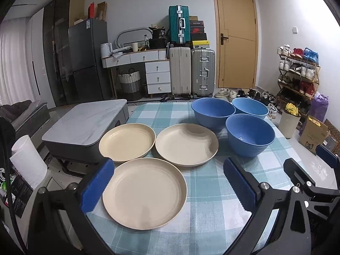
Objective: Organize plates and bowls
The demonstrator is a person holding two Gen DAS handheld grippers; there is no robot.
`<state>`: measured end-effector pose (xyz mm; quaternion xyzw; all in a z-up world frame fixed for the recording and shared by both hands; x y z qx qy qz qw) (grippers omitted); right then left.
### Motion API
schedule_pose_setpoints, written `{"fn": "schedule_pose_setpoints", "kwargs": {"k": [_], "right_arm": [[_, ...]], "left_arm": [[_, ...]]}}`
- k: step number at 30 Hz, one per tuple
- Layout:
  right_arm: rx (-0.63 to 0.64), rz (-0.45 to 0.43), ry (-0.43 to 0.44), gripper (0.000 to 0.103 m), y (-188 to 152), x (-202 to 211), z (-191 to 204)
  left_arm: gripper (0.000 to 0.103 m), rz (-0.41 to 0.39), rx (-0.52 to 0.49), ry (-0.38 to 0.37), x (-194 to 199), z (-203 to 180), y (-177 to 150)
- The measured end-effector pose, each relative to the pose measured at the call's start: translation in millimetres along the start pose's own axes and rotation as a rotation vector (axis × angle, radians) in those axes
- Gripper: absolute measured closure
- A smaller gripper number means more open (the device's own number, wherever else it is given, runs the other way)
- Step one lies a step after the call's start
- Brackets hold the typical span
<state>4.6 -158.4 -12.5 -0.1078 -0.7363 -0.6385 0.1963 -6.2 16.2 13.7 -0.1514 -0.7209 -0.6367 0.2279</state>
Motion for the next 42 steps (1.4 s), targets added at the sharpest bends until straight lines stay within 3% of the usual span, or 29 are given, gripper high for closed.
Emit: {"fn": "schedule_pose_setpoints", "kwargs": {"k": [26,34,36,42], "right_arm": [[0.001,0.020,0.007,0.001,-1,1,2],[0.052,-0.008,0.069,0.000,18,0,9],[0.071,-0.018,0.101,0.000,29,-2,14],[0.145,-0.018,0.208,0.000,72,-21,36]], "left_arm": [[0.000,0.012,0.018,-0.038,-3,3,-6],[0.000,0.007,0.041,0.025,-14,22,9],[0.000,0.009,0.039,0.072,-20,29,15],[0.000,0.036,0.112,0.119,-45,69,36]]}}
Point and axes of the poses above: each gripper's, at about its wrist camera, not at the fingertips, and x roughly against the way its jaws point, z to its left, y to its top, the point moved 2 cm from there along -x, roughly the way its jaws point, and after that the axes turned 8 degrees about x, right-handed, at the moved point
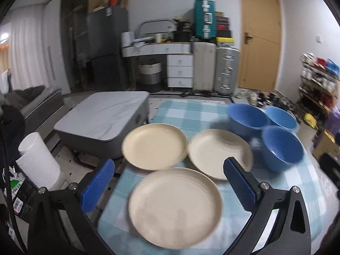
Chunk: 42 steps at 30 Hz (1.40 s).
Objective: Organize plates and bowls
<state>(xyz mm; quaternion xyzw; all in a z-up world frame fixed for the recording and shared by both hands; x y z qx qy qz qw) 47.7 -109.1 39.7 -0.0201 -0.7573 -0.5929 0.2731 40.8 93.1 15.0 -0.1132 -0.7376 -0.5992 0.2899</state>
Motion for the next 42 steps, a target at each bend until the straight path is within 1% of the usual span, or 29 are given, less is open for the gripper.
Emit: {"fn": "schedule_pose_setpoints", "kwargs": {"k": [3,6,9,12,15,18,22,24,27,29,33,34,36,37,38,42], "right_arm": [[0.032,-0.002,0.036,0.000,23,-17,9],[0.053,0.008,0.093,0.000,46,-40,19],[0.075,0.029,0.123,0.000,68,-68,29],[0.070,0.074,0.184,0.000,89,-106,39],[0.063,0.113,0.220,0.000,103,-142,48],[0.102,0.148,0.238,0.000,115,-180,60],[0.131,0.220,0.287,0.000,122,-238,77],[0.158,0.250,0.298,0.000,122,-263,86],[0.214,0.309,0.315,0.000,118,-306,101],[0.233,0.348,0.319,0.001,109,-330,108],[0.260,0.431,0.345,0.001,88,-377,120],[0.275,0.447,0.339,0.003,82,-387,123],[0.290,0.484,0.338,0.012,70,-405,126],[0.295,0.512,0.351,0.021,63,-414,129],[0.301,0.530,0.353,0.024,58,-421,130],[0.284,0.569,0.342,0.024,43,-439,128]], "left_arm": [[0.000,-0.027,0.027,0.059,-17,20,15],[0.000,-0.018,0.005,0.080,-35,30,25],[0.000,0.000,0.006,0.087,-52,41,34],[0.000,0.045,0.033,0.072,-70,52,40],[0.000,0.105,0.059,0.083,-97,62,45],[0.000,0.119,0.063,0.098,-114,70,48],[0.000,0.166,0.091,0.117,-149,89,49],[0.000,0.202,0.113,0.125,-164,99,48],[0.000,0.260,0.162,0.105,-192,115,43],[0.000,0.312,0.183,0.090,-213,122,39],[0.001,0.360,0.187,0.074,-238,128,31],[0.001,0.369,0.189,0.064,-242,129,29],[0.001,0.375,0.183,0.057,-247,131,27],[0.001,0.378,0.174,0.062,-251,130,25],[0.001,0.380,0.167,0.066,-253,129,23],[0.002,0.400,0.186,0.044,-262,136,19]]}}
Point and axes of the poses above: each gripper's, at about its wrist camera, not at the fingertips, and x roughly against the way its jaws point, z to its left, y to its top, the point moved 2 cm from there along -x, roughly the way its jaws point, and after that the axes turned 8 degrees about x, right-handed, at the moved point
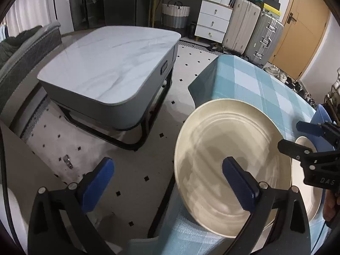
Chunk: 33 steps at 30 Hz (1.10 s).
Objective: Organize plates and bowls
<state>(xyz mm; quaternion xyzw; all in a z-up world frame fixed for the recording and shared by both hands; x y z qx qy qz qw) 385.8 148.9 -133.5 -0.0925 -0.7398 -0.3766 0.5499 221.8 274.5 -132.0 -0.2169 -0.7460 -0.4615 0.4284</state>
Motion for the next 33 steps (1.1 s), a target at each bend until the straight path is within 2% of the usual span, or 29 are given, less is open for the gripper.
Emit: {"fn": "schedule_pose_setpoints", "kwargs": {"k": [7,9,11,15,16,18,22,27,29,30,33], "right_arm": [[0.016,0.035,-0.021,0.028,-3,-11,2],[0.019,0.037,-0.025,0.034,-3,-11,3],[0.018,0.051,-0.028,0.044,-4,-14,4],[0.008,0.066,-0.036,0.054,-6,-20,1],[0.004,0.068,-0.034,0.058,-6,-21,0],[0.005,0.075,-0.036,0.061,-6,-22,0],[0.024,0.096,-0.059,0.077,-8,-25,2],[0.038,0.096,-0.063,0.080,-9,-27,2],[0.039,0.098,-0.056,0.084,-8,-28,3],[0.044,0.100,-0.056,0.085,-8,-28,4],[0.064,0.110,-0.071,0.085,-6,-29,7]], "left_arm": [[0.002,0.015,0.005,-0.018,-10,2,0],[0.002,0.012,0.004,-0.016,-11,3,1],[0.003,0.014,0.006,-0.014,-11,5,1],[0.013,0.026,0.008,-0.019,-14,8,0],[0.014,0.031,0.011,-0.024,-15,9,-1],[0.014,0.033,0.017,-0.037,-15,10,-3],[0.016,0.032,0.017,-0.041,-16,10,-4],[0.016,0.036,0.024,-0.044,-16,12,-5],[0.017,0.036,0.022,-0.046,-16,12,-5],[0.019,0.037,0.022,-0.046,-16,12,-5],[0.034,0.063,0.020,-0.051,-20,13,-6]]}}
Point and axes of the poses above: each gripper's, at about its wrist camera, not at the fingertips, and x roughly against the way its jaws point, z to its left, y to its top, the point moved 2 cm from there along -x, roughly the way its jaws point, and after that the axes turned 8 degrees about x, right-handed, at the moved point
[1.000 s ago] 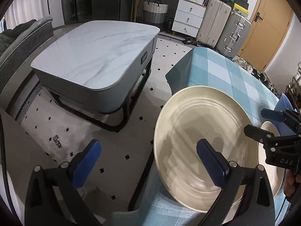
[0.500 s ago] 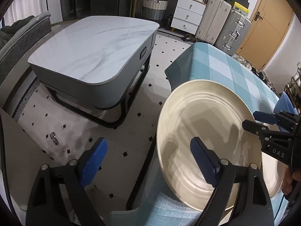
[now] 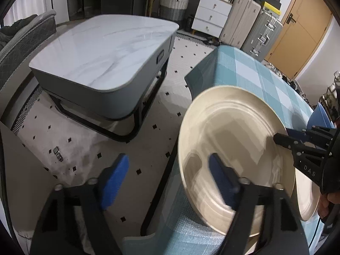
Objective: Organize plates and bowls
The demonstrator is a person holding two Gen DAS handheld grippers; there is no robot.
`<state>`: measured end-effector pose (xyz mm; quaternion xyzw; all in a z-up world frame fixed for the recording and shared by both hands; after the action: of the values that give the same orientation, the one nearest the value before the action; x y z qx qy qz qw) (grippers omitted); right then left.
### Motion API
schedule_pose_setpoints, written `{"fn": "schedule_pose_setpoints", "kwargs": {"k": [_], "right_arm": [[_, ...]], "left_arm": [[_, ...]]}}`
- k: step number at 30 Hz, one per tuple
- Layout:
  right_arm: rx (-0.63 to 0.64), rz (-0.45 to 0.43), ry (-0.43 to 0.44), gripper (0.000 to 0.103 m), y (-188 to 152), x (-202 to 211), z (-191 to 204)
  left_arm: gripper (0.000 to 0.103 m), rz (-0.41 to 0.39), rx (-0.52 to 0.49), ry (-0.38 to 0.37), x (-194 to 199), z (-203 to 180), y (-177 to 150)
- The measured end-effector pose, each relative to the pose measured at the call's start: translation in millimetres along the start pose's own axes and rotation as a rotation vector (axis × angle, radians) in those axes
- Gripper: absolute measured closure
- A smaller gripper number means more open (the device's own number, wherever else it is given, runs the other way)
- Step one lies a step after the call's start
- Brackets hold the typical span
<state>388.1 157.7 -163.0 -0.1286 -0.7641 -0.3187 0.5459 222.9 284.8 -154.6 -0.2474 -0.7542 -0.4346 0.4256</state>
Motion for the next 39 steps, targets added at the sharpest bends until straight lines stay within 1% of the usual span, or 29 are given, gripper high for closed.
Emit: {"fn": "schedule_pose_setpoints", "kwargs": {"k": [3,9,13,16,17,20,21,22,24,28,33,35,37,39], "right_arm": [[-0.017,0.008,0.004,0.085,0,0,-1],[0.016,0.015,-0.030,0.085,0,1,5],[0.023,0.003,-0.051,0.086,0,3,7],[0.001,-0.006,-0.034,0.088,-1,5,4],[-0.007,-0.007,-0.029,0.091,-1,5,3],[-0.018,-0.010,-0.020,0.092,0,7,0],[-0.017,-0.009,-0.020,0.092,0,7,0],[-0.010,-0.010,-0.027,0.092,0,7,0],[0.002,-0.008,-0.037,0.092,0,8,1],[-0.008,-0.003,0.002,0.092,0,9,-5],[-0.031,0.016,0.088,0.089,-1,4,-14],[-0.046,0.021,0.109,0.089,-1,2,-14],[-0.043,0.023,0.108,0.088,0,2,-13],[-0.026,0.021,0.086,0.088,0,3,-9]], "left_arm": [[0.034,0.007,0.000,-0.001,-2,0,-2],[0.034,0.007,-0.001,0.004,-3,-1,-3],[0.037,0.006,0.001,0.011,-2,1,-3],[0.042,0.009,0.001,0.015,-2,3,-3],[0.042,0.009,0.004,0.012,-2,4,-3],[0.046,0.010,0.000,0.003,-2,3,-3],[0.049,0.009,-0.002,0.001,-2,2,-3],[0.055,0.012,-0.008,-0.007,-2,1,-3],[0.062,0.013,-0.017,-0.014,-1,-2,-4],[0.069,0.017,-0.029,-0.021,0,-4,-5],[0.071,0.017,-0.028,-0.019,3,-4,-5],[0.074,0.019,-0.029,-0.026,4,-5,-5],[0.074,0.020,-0.030,-0.024,4,-5,-6],[0.074,0.022,-0.036,-0.021,4,-6,-7]]}}
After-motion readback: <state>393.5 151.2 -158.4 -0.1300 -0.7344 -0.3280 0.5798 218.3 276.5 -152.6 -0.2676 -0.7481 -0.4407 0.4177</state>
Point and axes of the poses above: each gripper's, at about its wrist camera, not at the fingertips, and x roughly against the way its jaws point, z to its left, y to its top, the point moved 2 cm from there along -x, roughly the way its jaws point, and after that the axes turned 8 degrees about x, right-handed, at the moved point
